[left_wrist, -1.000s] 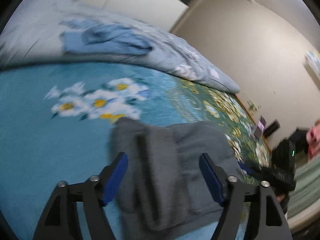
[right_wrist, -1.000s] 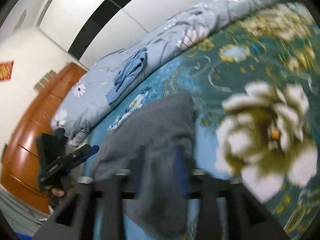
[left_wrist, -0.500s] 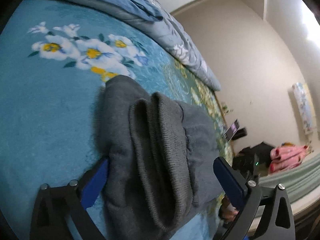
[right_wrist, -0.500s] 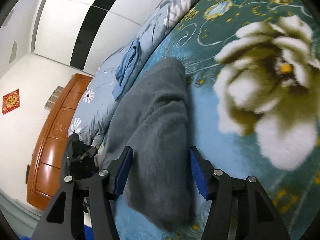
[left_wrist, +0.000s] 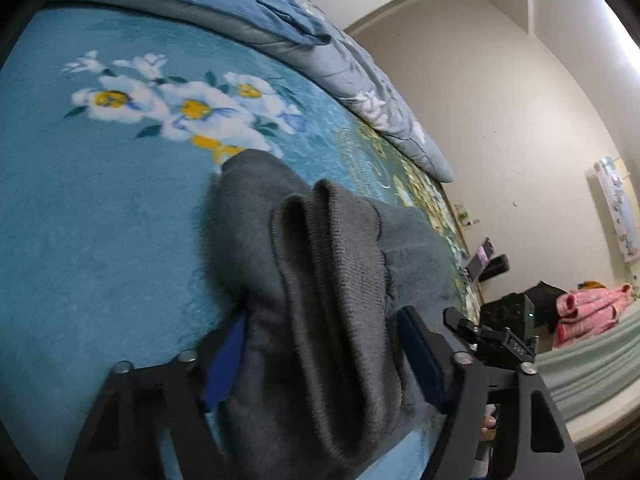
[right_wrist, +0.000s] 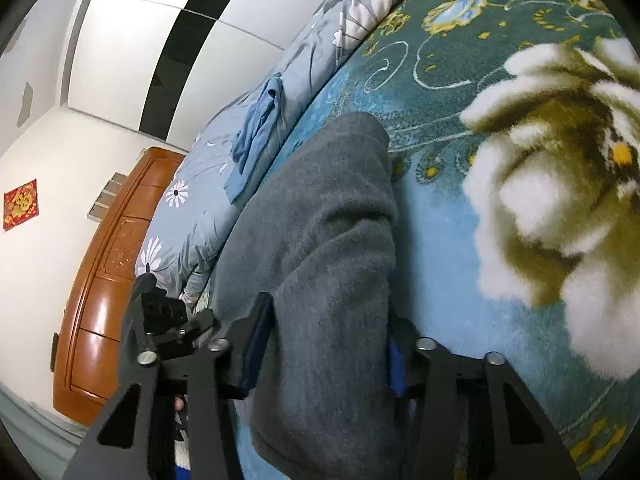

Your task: Fold clothes

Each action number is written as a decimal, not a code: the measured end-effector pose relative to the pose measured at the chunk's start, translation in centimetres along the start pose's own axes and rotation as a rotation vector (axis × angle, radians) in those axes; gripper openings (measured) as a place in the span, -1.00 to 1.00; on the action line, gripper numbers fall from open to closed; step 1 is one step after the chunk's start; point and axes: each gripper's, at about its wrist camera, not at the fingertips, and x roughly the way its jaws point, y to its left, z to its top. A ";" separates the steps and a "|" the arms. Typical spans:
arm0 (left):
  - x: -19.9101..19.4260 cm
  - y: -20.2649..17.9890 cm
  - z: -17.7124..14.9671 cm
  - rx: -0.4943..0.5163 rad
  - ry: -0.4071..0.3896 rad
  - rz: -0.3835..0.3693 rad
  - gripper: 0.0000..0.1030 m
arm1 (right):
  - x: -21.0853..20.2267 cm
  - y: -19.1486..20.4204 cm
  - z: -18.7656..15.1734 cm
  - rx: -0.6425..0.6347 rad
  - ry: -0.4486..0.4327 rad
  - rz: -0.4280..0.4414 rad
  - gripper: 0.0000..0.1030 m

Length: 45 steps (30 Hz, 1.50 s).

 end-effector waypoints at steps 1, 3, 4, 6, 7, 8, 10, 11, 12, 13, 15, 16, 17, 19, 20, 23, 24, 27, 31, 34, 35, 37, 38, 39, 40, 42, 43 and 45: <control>0.0 0.0 -0.1 0.000 -0.004 0.004 0.25 | -0.1 -0.1 -0.1 0.012 -0.003 0.006 -0.21; -0.1 -0.2 -0.3 -0.001 -0.012 0.012 0.12 | -0.2 -0.1 -0.2 0.037 -0.007 0.016 -0.29; -0.3 -0.2 -0.4 -0.005 -0.020 0.009 0.04 | -0.3 0.0 -0.3 0.042 -0.009 0.017 -0.34; -0.7 -0.3 -0.6 -0.013 -0.034 0.003 -0.05 | -0.6 0.4 -0.5 0.042 -0.015 0.018 -0.41; -1.0 -0.5 -0.7 -0.016 -0.041 -0.002 -0.11 | -0.8 0.6 -0.7 0.038 -0.019 0.017 -0.42; -1.4 -0.7 -0.8 -0.016 -0.047 -0.009 -0.16 | -1.0 0.9 -0.8 0.036 -0.021 0.019 -0.43; -1.9 -1.1 -1.1 -0.012 -0.053 -0.020 -0.21 | -1.6 1.5 -1.1 0.030 -0.027 0.023 -0.45; -2.2 -1.3 -1.3 -0.009 -0.053 -0.027 -0.24 | -1.9 1.8 -1.3 0.025 -0.030 0.024 -0.45; -2.5 -1.6 -1.5 -0.007 -0.054 -0.033 -0.25 | -2.3 2.1 -1.5 0.019 -0.032 0.027 -0.45; -2.7 -1.8 -1.8 -0.007 -0.055 -0.037 -0.33 | -2.6 2.4 -1.7 0.011 -0.034 0.029 -0.46; -3.0 -2.0 -2.4 -0.021 -0.051 -0.055 -0.33 | -3.6 3.0 -2.2 -0.005 -0.042 0.026 -0.46; -3.1 -2.1 -2.7 -0.027 -0.049 -0.065 -0.33 | -4.0 3.3 -2.4 -0.011 -0.044 0.027 -0.46; -3.1 -2.2 -3.1 -0.033 -0.047 -0.073 -0.33 | -4.4 3.6 -2.6 -0.019 -0.047 0.028 -0.47; -3.0 -2.5 -3.9 -0.039 -0.038 -0.081 -0.33 | -5.2 4.1 -3.2 -0.035 -0.051 0.017 -0.47; -2.9 -2.6 -4.3 -0.045 -0.033 -0.085 -0.33 | -5.6 4.3 -3.5 -0.042 -0.051 0.011 -0.47; -2.4 -3.1 -5.1 -0.047 -0.018 -0.088 -0.33 | -6.7 4.0 -4.3 -0.045 -0.054 0.001 -0.47; -2.2 -3.3 -5.4 -0.041 -0.013 -0.085 -0.33 | -7.1 3.9 -4.6 -0.042 -0.056 0.000 -0.47; -1.8 -3.7 -5.9 -0.013 -0.003 -0.051 -0.32 | -7.8 2.7 -5.3 -0.024 -0.060 0.002 -0.47; -2.1 -4.2 -6.1 0.026 -0.025 0.013 -0.23 | -7.5 1.7 -5.7 0.002 -0.054 0.003 -0.47; -2.7 -4.9 -6.1 0.086 -0.063 0.102 0.06 | -7.4 1.4 -5.8 0.004 -0.052 0.009 -0.47; -2.7 -4.9 -6.0 0.090 -0.065 0.120 0.18 | -7.4 1.3 -5.7 0.007 -0.051 0.011 -0.47; -2.3 -4.1 -5.8 0.068 -0.052 0.112 0.21 | -7.3 1.1 -5.7 0.010 -0.049 0.016 -0.47; -2.2 -3.5 -5.7 0.047 -0.043 0.092 0.28 | -7.3 1.1 -5.7 0.009 -0.048 0.016 -0.47; -2.1 -3.0 -5.7 0.027 -0.037 0.078 0.33 | -7.3 1.1 -5.8 0.006 -0.048 0.014 -0.47; -1.9 -2.4 -5.6 0.006 -0.032 0.060 0.43 | -7.2 1.0 -5.8 0.007 -0.047 0.015 -0.47; -1.6 -1.4 -5.6 -0.040 -0.024 0.003 0.48 | -7.2 0.8 -5.8 0.013 -0.044 0.018 -0.47; -1.6 -1.0 -5.6 -0.059 -0.026 -0.028 0.49 | -7.3 0.6 -5.8 0.016 -0.042 0.020 -0.47; -1.6 -0.6 -5.6 -0.091 -0.020 -0.091 0.50 | -7.2 0.3 -5.8 0.025 -0.041 0.023 -0.47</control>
